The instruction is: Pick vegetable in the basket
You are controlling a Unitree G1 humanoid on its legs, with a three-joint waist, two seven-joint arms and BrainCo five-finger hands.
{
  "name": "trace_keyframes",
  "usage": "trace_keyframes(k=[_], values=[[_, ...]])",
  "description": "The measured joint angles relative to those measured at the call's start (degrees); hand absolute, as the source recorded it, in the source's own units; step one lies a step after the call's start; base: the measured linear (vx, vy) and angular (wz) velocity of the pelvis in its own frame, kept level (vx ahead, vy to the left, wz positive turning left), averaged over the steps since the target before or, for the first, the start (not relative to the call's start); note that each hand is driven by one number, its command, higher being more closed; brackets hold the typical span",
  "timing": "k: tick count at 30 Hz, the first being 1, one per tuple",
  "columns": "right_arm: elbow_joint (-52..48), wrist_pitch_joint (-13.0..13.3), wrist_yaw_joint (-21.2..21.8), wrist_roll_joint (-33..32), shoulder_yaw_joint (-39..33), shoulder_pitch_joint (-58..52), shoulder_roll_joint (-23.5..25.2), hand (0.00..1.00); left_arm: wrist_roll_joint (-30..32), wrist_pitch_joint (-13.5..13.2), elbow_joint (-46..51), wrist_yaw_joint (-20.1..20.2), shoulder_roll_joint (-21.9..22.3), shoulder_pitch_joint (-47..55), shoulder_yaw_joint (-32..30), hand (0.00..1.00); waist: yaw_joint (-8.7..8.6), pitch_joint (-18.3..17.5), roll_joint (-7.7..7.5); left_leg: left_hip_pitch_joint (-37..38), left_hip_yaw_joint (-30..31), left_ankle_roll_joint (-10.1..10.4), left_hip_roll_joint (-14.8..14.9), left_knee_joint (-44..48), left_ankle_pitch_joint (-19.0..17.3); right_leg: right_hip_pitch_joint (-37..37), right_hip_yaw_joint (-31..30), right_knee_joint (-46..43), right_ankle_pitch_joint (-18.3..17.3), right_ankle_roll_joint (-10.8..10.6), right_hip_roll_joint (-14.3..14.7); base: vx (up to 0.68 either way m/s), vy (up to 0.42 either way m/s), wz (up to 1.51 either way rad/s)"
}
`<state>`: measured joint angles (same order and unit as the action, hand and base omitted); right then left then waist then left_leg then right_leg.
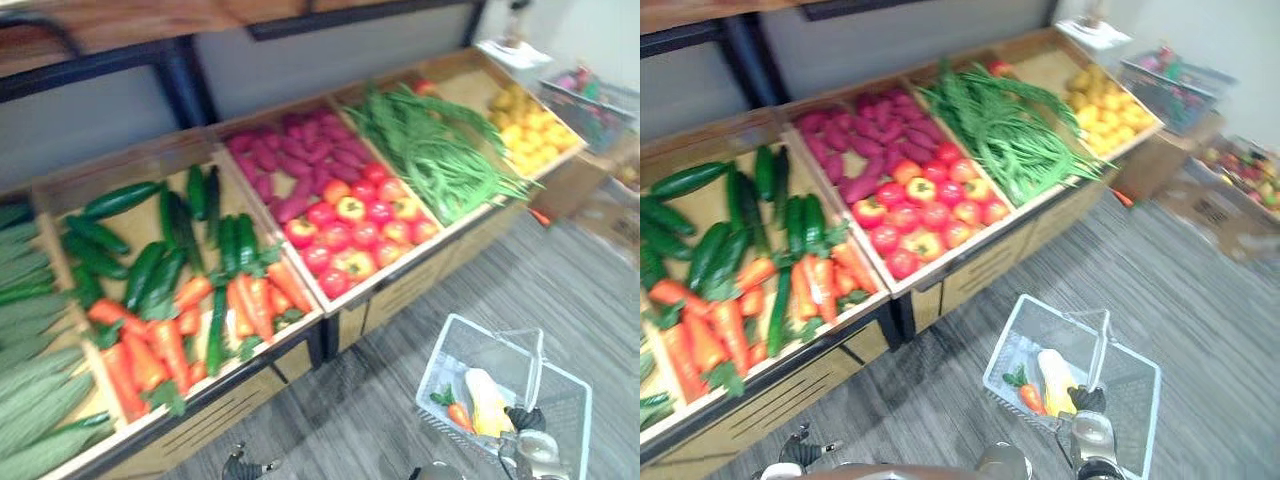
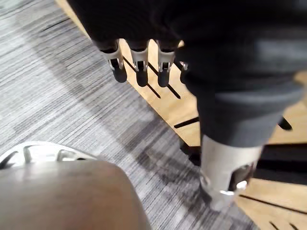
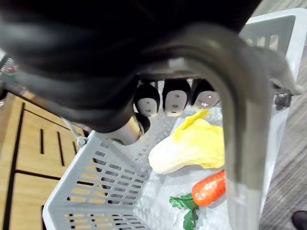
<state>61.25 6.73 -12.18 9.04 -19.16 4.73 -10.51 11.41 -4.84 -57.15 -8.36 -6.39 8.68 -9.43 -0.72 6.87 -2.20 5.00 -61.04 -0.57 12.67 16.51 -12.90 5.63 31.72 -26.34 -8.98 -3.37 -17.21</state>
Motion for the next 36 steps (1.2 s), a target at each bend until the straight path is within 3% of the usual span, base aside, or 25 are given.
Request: trace_keyframes(k=[1,2,3,4,5,6,9,10,11,12,13,14,15,16,17,19,25,27,29,32,36], values=[[0.0,0.0,0.0,0.2,0.5,0.0,-0.1,1.00,0.0,0.0,-0.1,0.0,0.1,-0.1,-0.1,0.00,0.24,-0.1,0.75,0.1,-1.2,0.0,1.1,1.2,0.0,-0.1,0.0,2.0,0.0,0.0,1.2,0.11,-0.305,-1.52],[-0.1,0.0,0.1,0.7,1.8,-0.4,-0.2,1.00,0.0,0.0,-0.5,0.0,0.5,0.0,-0.2,0.00,0.31,-0.3,1.70,0.0,-3.0,0.0,4.4,7.1,0.0,-1.5,-0.7,6.5,0.3,0.4,3.6,0.13,-0.290,-1.30],[-0.1,-0.2,0.1,1.5,2.0,-1.6,0.2,1.00,0.1,0.0,-1.4,0.1,0.4,-0.5,-1.4,0.00,0.60,0.0,1.10,-1.6,-3.5,0.6,8.1,15.8,-0.9,-4.2,-2.8,11.2,0.3,0.6,5.4,0.09,-0.280,-1.09],[-0.1,-0.4,0.1,1.8,1.9,-1.8,0.2,1.00,0.1,-0.1,-1.6,0.1,0.5,-0.9,-2.1,0.00,0.58,0.0,1.05,-2.5,-2.4,2.7,7.2,14.9,-2.8,-4.7,-4.5,12.6,0.2,0.7,5.1,0.01,-0.146,-0.71],[-0.1,-0.6,0.1,2.1,1.7,-1.9,0.0,1.00,0.1,-0.1,-2.1,0.1,0.5,-2.2,-2.3,0.00,-0.23,0.3,0.65,-5.5,-1.3,2.7,4.2,9.9,-4.4,-5.1,-5.9,14.3,0.3,0.4,3.9,0.16,-0.046,-1.74],[-4.3,1.4,0.2,2.2,2.8,-8.2,1.4,1.00,-0.1,0.0,-2.0,-0.1,1.6,-4.5,-3.3,0.00,-2.39,0.4,0.96,-3.5,-7.8,-2.4,7.6,3.8,6.1,-13.5,-7.8,22.1,2.9,-3.8,7.0,0.19,0.015,-1.66],[-4.5,1.4,0.1,2.2,2.7,-8.4,1.3,1.00,-0.1,0.0,-2.1,0.0,3.7,-4.6,-2.1,0.00,-3.15,0.7,1.19,-1.4,-7.8,-2.0,7.9,3.8,5.9,-15.5,-8.1,22.8,3.2,-4.1,7.2,0.09,0.020,-0.64],[-5.2,1.4,0.1,2.2,3.1,-8.3,1.6,1.00,-0.7,-0.1,-1.7,0.0,4.6,-5.0,-2.4,0.00,-4.08,1.4,1.73,-0.7,-6.1,-1.8,9.8,7.1,5.8,-14.8,-8.9,23.1,3.2,-4.2,7.7,0.00,0.015,-0.53],[-6.4,1.4,0.1,2.2,4.4,-7.7,1.8,1.00,-1.9,-0.1,-1.4,0.0,5.0,-5.1,-3.8,0.00,-3.69,1.9,2.09,-1.7,-0.6,-2.2,11.0,10.6,5.9,-14.0,-10.7,22.5,3.2,-4.1,8.6,-0.07,-0.051,-1.76],[-9.3,2.2,0.2,2.2,7.9,-7.2,2.1,1.00,-2.4,0.2,-1.3,-0.4,5.5,-5.3,-4.7,0.00,-1.60,2.4,3.78,-6.5,20.2,-4.5,10.7,15.7,7.7,-11.3,-17.4,20.9,4.1,-2.6,9.7,-0.10,-0.001,-2.98],[-9.5,2.9,0.4,2.2,10.6,-6.5,2.1,1.00,-4.4,-0.1,0.6,-0.8,5.7,-4.8,-5.1,0.00,1.47,2.7,3.38,-9.0,34.5,-5.6,6.9,16.8,8.5,-7.5,-26.6,19.3,4.6,-1.6,9.5,-0.07,0.084,-4.14],[-8.6,3.5,1.0,2.2,11.3,-4.8,2.8,1.00,-4.5,-1.0,1.0,-1.6,5.4,-4.1,-5.6,0.00,2.42,2.5,3.51,-8.3,49.4,0.3,-0.8,9.9,4.3,-5.2,-35.1,20.7,5.5,-2.3,8.7,0.01,0.178,-3.33],[-8.8,3.6,1.2,2.2,11.2,-5.0,2.8,1.00,-4.5,-1.0,0.3,-1.8,5.7,-4.3,-5.7,0.00,1.74,2.4,4.65,-7.6,52.9,2.0,-2.4,4.0,4.8,-5.2,-36.4,22.3,5.7,-2.7,9.3,0.02,0.165,-2.65],[-8.6,3.6,1.3,2.2,10.9,-5.9,2.0,1.00,-4.4,-1.0,-1.0,-2.2,6.2,-4.7,-5.4,0.00,1.03,2.2,7.17,-6.5,54.5,4.3,-2.0,-1.4,5.7,-4.4,-38.7,23.7,6.1,-3.4,10.8,0.05,0.124,-1.49],[-8.7,3.3,1.3,2.2,10.6,-7.7,1.8,1.00,-4.3,-1.0,-2.2,-2.4,6.2,-5.2,-4.9,0.00,0.20,2.0,7.82,-5.2,54.8,4.5,-2.4,-2.7,5.6,-4.2,-40.5,24.2,6.5,-4.1,10.8,0.07,0.116,-1.12],[-8.6,3.2,1.3,2.2,10.3,-9.8,1.8,1.00,-3.9,-1.0,-2.4,-2.5,6.4,-5.3,-3.6,0.00,-0.97,2.0,7.45,-3.7,53.3,5.5,-2.4,-4.1,4.9,-4.0,-41.4,24.1,6.5,-4.2,11.0,0.05,0.082,-0.43],[-8.5,2.5,0.6,1.9,7.5,-9.7,2.5,1.00,-3.7,-0.7,-3.8,-2.5,5.9,-6.4,-1.0,0.00,-0.81,1.7,4.11,-1.9,48.7,8.4,-2.6,-11.1,2.8,1.6,-45.6,23.1,8.0,-6.2,11.8,-0.06,0.081,-0.35],[-8.4,2.4,0.2,2.2,8.5,-8.5,2.5,1.00,-3.7,-0.8,-3.8,-2.6,3.7,-6.6,0.6,0.00,-0.76,2.4,1.64,-1.8,45.7,8.2,-4.2,-11.2,2.0,4.2,-48.1,21.9,9.4,-7.2,10.9,-0.13,0.111,-0.64],[-8.3,2.4,0.1,2.2,8.4,-8.2,2.4,1.00,-3.6,-0.8,-3.9,-2.6,3.5,-6.7,1.4,0.00,-0.77,2.6,1.25,-1.6,44.5,7.6,-4.5,-10.2,1.4,4.4,-46.6,21.9,11.3,-6.8,10.8,-0.12,0.075,-0.48],[-7.5,2.4,-0.2,2.2,8.4,-8.3,2.4,1.00,-3.3,-1.0,-3.9,-2.5,3.4,-6.7,2.5,0.00,-0.70,2.5,0.84,-1.4,42.8,6.8,-5.1,-8.6,0.3,4.3,-39.0,22.2,12.7,-5.7,9.0,-0.15,0.041,-0.33],[-5.6,2.5,-1.2,2.1,6.2,-9.6,2.5,1.00,-2.1,-1.6,-4.0,-1.2,3.4,-6.8,3.1,0.00,-0.76,2.4,1.05,-1.9,43.9,6.7,-6.1,-7.5,0.2,3.9,-37.7,22.2,12.7,-5.7,7.9,-0.06,0.022,0.08]])
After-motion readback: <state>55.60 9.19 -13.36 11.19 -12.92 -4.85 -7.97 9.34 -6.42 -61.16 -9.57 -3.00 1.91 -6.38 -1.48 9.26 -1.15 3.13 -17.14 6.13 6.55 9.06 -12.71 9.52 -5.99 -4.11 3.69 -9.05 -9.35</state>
